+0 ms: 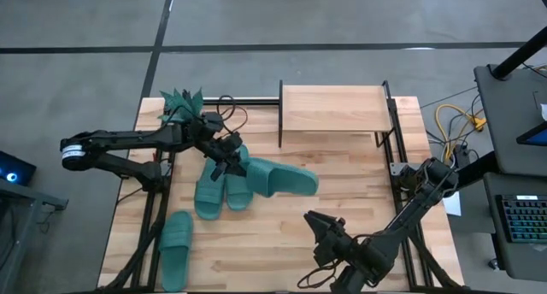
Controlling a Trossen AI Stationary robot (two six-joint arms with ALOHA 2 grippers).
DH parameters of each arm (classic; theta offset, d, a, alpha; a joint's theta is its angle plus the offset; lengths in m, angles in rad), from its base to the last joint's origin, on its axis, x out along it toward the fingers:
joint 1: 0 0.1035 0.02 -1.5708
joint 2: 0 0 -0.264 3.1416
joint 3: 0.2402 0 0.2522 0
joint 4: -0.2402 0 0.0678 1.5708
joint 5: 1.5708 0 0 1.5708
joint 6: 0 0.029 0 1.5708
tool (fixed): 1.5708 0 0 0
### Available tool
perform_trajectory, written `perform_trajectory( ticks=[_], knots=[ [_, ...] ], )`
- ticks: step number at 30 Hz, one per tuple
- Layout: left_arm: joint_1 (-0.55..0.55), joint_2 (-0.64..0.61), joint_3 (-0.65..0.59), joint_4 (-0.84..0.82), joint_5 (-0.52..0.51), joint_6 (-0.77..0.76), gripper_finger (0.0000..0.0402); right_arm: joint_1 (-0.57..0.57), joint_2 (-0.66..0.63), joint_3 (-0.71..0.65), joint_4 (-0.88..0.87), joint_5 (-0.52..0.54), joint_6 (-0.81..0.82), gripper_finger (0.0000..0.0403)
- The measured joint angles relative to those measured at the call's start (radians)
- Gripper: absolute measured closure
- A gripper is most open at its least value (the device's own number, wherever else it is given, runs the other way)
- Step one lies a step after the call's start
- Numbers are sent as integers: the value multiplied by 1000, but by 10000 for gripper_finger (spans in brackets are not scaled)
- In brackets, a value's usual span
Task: Pick and place slides into the shelf
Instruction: Put the bottom right green slipper on the shelf
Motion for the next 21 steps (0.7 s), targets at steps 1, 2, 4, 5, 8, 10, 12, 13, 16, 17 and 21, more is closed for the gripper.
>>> perform_trajectory(
  ticks=[1,2,4,5,8,10,12,13,16,17,21],
  knots=[
    [3,-2,0,5,1,-1,387,0,0,0,0,0,0,215],
    [2,-3,0,10,6,-1,387,0,0,0,0,0,1,215],
    [1,-3,0,10,18,1,387,0,0,0,0,0,1,216],
    [1,-3,0,6,23,1,387,0,0,0,0,0,0,216],
    [2,-3,0,1,48,1,387,0,0,0,-1,-8,-7,216],
    [2,-4,0,1,69,2,387,1,0,0,-2,-8,-17,216],
    [1,-5,0,1,85,2,387,3,0,0,-3,-9,-26,216],
    [1,-4,0,1,94,3,387,3,0,0,-4,-9,-27,216],
    [2,-1,0,1,103,4,387,3,0,0,-9,-10,-26,216],
    [2,-1,0,1,103,5,387,3,0,0,-15,-12,-28,216],
    [0,-1,0,1,122,5,387,-1,0,0,-70,-28,-19,216]
  ],
)
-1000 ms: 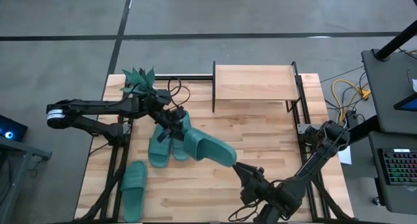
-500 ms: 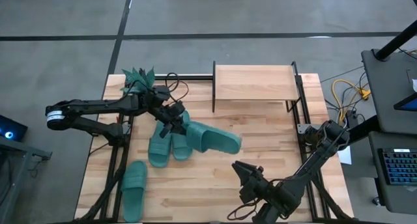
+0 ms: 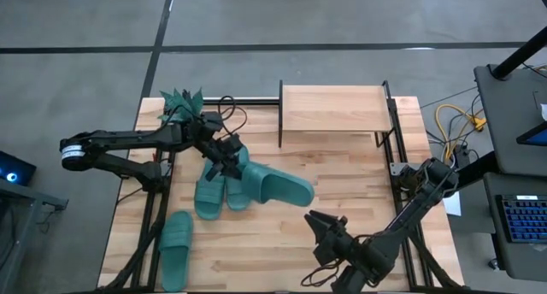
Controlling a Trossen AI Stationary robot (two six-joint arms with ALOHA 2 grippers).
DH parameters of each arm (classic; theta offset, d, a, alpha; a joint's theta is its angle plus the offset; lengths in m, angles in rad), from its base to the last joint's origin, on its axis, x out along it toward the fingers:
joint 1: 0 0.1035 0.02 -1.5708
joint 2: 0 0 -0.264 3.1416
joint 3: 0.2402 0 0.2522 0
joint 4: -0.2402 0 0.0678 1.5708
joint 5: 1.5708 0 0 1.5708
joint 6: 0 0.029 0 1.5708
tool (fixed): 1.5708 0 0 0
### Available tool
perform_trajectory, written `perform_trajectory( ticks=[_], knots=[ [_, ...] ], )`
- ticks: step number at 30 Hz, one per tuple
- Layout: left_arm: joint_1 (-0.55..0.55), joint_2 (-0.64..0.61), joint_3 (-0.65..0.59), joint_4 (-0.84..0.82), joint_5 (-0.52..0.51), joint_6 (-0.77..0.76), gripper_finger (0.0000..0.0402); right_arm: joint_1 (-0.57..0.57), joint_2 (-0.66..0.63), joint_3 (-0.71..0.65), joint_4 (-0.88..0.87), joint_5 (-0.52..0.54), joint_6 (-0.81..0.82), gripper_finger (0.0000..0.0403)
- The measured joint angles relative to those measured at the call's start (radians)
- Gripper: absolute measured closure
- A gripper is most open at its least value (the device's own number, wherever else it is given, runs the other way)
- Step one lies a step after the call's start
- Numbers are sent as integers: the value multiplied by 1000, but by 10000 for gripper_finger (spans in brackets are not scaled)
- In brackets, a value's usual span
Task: Pick and place slides into the shelf
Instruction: Put the bottom right green slipper on the shelf
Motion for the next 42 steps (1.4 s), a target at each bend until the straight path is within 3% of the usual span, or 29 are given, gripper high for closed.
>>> perform_trajectory(
  ticks=[21,28,37,42],
  knots=[
    [-45,55,-3,14,20,28,381,-76,-1,-4,-34,0,25,216],
    [-45,92,-2,38,7,56,387,-109,-1,-4,0,-5,172,216],
    [-45,74,-2,44,2,56,387,-97,0,-4,48,-7,151,217],
    [-45,71,-2,44,2,50,387,-96,0,-4,75,-81,151,236]
  ],
)
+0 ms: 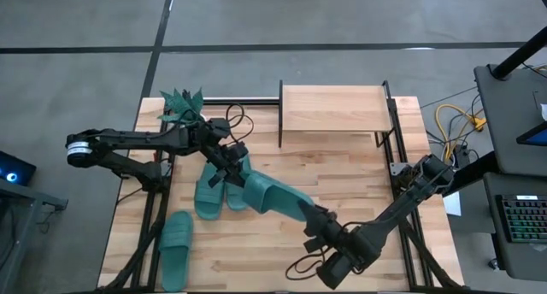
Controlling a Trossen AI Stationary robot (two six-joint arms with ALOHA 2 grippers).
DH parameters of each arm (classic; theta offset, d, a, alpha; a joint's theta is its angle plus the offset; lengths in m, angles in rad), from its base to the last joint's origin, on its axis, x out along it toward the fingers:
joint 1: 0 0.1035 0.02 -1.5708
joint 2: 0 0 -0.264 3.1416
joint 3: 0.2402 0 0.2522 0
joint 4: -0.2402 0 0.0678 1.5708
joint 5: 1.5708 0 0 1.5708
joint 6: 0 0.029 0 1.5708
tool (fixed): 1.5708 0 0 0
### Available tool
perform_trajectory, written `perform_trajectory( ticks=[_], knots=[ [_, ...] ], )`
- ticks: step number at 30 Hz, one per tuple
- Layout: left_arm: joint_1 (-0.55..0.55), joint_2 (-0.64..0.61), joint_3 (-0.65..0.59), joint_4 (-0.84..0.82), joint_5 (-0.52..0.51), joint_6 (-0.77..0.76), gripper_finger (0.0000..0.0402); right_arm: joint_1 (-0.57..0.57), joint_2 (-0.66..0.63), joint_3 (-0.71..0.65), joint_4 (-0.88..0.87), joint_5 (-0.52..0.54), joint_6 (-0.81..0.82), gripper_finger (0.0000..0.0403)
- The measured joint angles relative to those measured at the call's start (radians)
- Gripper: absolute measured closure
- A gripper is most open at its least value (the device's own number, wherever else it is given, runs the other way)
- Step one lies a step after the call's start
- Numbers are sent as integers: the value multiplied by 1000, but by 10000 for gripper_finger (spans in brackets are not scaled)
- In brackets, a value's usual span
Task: Pick and place slides into the shelf
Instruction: Put the bottom right green slipper on the shelf
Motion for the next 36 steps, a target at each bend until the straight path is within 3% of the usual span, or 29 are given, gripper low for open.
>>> perform_trajectory(
  ticks=[6,9,15,20,36],
  knots=[
    [0,6,0,10,8,-1,384,0,2,0,34,2,1,305],
    [6,4,0,24,7,16,358,1,2,0,64,2,20,341],
    [9,-4,2,47,-6,123,297,2,2,0,80,6,52,341],
    [35,-27,25,59,-75,198,264,17,3,0,74,94,68,342],
    [82,-236,41,44,-97,297,253,71,-12,0,73,153,127,342]
  ],
)
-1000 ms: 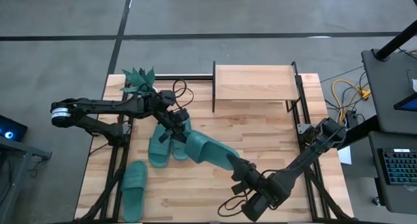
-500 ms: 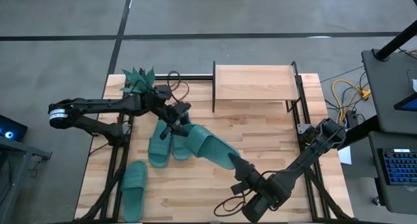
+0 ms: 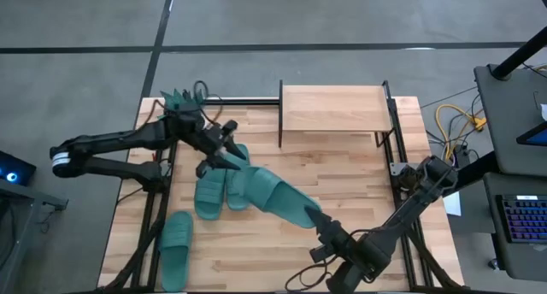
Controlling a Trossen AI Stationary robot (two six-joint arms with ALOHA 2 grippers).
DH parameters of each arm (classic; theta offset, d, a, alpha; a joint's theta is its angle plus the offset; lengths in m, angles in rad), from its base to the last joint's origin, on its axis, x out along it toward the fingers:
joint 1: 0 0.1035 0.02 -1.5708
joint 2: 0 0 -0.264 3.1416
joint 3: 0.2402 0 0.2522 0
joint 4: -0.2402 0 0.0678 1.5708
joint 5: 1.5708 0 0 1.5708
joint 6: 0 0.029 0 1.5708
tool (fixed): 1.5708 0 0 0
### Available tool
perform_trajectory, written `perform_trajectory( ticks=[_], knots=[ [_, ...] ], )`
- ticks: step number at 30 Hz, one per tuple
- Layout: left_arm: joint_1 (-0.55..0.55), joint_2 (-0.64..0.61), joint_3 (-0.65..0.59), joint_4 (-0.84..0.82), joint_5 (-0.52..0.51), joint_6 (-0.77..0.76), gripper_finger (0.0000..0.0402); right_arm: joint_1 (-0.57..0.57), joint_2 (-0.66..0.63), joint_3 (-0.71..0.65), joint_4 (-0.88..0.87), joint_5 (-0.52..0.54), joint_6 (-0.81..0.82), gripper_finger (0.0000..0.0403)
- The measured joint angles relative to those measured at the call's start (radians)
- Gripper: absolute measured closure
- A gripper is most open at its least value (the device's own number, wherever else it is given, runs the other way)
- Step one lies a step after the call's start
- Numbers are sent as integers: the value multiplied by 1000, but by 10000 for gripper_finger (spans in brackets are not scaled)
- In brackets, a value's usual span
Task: Pick and place slides into the shelf
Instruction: Put the bottom right green slipper on the shelf
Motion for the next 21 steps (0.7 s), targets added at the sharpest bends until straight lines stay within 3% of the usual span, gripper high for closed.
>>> perform_trajectory(
  ticks=[14,21],
  knots=[
    [19,-228,-6,-88,-249,-8,252,0,-63,0,-1,7,171,342],
    [18,-328,-78,-116,-289,-10,252,-26,-112,0,3,7,339,342]
  ],
)
